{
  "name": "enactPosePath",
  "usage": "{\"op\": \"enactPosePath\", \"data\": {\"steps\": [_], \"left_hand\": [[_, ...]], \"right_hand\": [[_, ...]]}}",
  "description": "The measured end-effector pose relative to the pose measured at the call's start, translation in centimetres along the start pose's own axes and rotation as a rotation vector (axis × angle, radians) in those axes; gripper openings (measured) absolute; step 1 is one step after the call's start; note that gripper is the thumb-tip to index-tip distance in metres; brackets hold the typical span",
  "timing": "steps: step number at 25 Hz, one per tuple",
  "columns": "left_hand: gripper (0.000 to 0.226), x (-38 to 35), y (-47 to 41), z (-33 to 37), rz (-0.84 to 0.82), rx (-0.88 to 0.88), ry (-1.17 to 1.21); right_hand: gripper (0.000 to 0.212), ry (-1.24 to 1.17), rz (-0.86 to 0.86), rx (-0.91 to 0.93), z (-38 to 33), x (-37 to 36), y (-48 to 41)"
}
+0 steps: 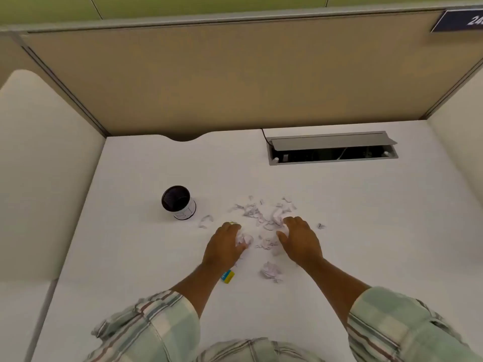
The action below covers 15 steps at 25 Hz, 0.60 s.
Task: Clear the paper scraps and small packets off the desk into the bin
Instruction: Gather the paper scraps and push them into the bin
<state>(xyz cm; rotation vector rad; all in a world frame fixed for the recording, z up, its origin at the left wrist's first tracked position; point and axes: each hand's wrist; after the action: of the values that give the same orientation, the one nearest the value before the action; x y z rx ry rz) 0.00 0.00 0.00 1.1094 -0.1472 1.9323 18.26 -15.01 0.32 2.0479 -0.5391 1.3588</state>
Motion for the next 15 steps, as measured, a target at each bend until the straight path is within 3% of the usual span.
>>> {"op": "enactPosePath", "data": {"steps": [2,5,10,15], "left_hand": [[0.062,-0.6,-1.0,0.4,-0.017,0.071,0.094],[0.067,-1.3,-1.9,0.8,-0.060,0.136,0.034],[0.039,-2.3,-2.7,0.4,-0.080,0.143,0.018],[0.016,-2.3,-3.0,-0.1,-0.020,0.082,0.132]], "right_hand": [[0.046,0.033,0.034,-0.019,-0.1,-0.1,-1.3],[0.048,0.122,0.048,-0.025,-0.5,-0.2,-2.7],[0.056,0.130,0.125,-0.026,-1.0,-0.4,-4.6],[0.019,0.210,0.057,0.025,-1.3,-0.9,-5.5]]}}
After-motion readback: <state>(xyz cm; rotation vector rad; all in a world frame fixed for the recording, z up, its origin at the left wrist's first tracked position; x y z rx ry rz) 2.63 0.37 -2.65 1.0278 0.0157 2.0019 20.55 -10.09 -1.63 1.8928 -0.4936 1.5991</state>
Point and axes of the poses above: each hand's wrist, its own y-axis away from the middle knuckle, its own x-axis out of the back of the hand, z = x × y, and after that the axes turned 6 degrees about y, right-handed
